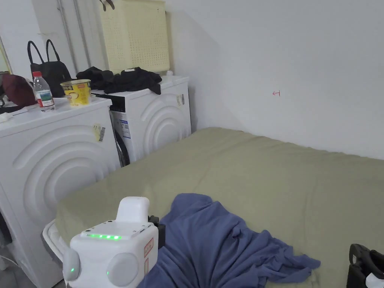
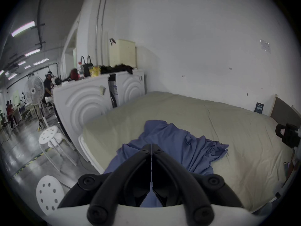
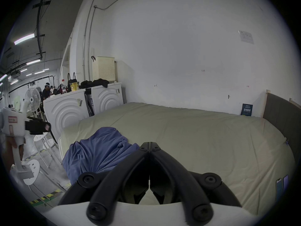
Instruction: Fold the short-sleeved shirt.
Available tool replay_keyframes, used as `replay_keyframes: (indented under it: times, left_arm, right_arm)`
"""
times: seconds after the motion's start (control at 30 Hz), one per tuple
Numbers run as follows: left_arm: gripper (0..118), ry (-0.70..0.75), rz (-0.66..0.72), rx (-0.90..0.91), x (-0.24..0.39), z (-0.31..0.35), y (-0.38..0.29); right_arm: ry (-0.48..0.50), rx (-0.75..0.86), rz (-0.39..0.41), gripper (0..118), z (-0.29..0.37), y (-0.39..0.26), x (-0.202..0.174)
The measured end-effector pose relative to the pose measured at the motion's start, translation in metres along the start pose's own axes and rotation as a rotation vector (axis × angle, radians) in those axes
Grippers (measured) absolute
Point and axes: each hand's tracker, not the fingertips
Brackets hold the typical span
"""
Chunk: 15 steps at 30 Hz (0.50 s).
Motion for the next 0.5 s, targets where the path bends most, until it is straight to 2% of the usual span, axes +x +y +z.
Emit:
replay_keyframes:
  times: [0.3,0.37,0.5]
  left_arm:
    - [0,-0.063,-0.010,-0.413,0.019,-0.169,-0.035]
    - [0,-0.075,0.020,-0.491,0.023,-0.192,-0.048]
    - [1,-0.064,-0.029,-0.527,0.033,-0.203,-0.057]
  right_arm:
    - [-0.023,-0.094,-0.039,0,-0.022,-0.023,0.005]
    - [-0.029,-0.111,-0.032,0,-0.027,-0.028,0.007]
    - [-0.033,-0.155,-0.025,0,-0.036,-0.039,0.012]
